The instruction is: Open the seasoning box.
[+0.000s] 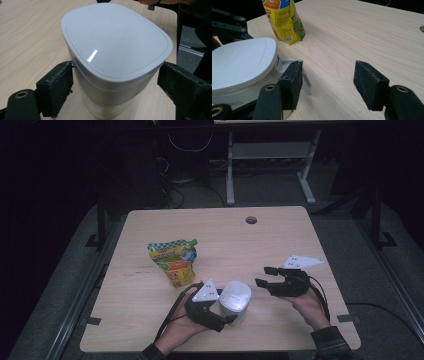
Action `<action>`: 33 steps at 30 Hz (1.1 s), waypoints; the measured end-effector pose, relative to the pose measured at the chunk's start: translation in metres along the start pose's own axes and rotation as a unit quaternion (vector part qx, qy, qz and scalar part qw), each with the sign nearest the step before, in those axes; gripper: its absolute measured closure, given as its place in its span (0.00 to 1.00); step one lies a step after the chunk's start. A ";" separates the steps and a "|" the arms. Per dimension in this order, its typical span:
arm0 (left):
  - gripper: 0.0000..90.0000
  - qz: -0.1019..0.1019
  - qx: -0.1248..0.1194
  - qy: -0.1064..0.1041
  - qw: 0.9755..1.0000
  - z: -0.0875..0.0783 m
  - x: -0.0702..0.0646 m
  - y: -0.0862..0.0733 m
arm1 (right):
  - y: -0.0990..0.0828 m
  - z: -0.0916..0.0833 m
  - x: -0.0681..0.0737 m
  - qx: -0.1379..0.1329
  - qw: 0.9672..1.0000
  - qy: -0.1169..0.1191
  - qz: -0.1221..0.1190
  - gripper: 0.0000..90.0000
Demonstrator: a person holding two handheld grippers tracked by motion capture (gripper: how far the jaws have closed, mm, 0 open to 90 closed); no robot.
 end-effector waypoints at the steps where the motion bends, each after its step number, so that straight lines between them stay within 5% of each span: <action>1: 0.15 0.000 0.000 0.000 1.000 0.000 0.000 0.000 | 0.000 0.000 0.000 0.000 1.000 0.000 0.000 0.44; 21: 0.19 -0.012 -0.023 0.000 1.000 -0.007 0.000 0.009 | 0.000 0.000 0.000 0.001 1.000 -0.001 0.000 0.45; 33: 0.33 -0.023 -0.041 0.000 0.999 -0.019 0.001 0.017 | -0.001 -0.001 -0.002 0.002 1.000 -0.004 0.002 0.45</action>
Point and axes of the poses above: each handheld gripper's, and its own axes: z roughly forward along the jaws, y roughly out of its top, x roughly to its left, the point moved 7 cm from there along z, roughly forward along the jaws, and after that the axes turned 13 degrees about -x, right-handed, at the moved point
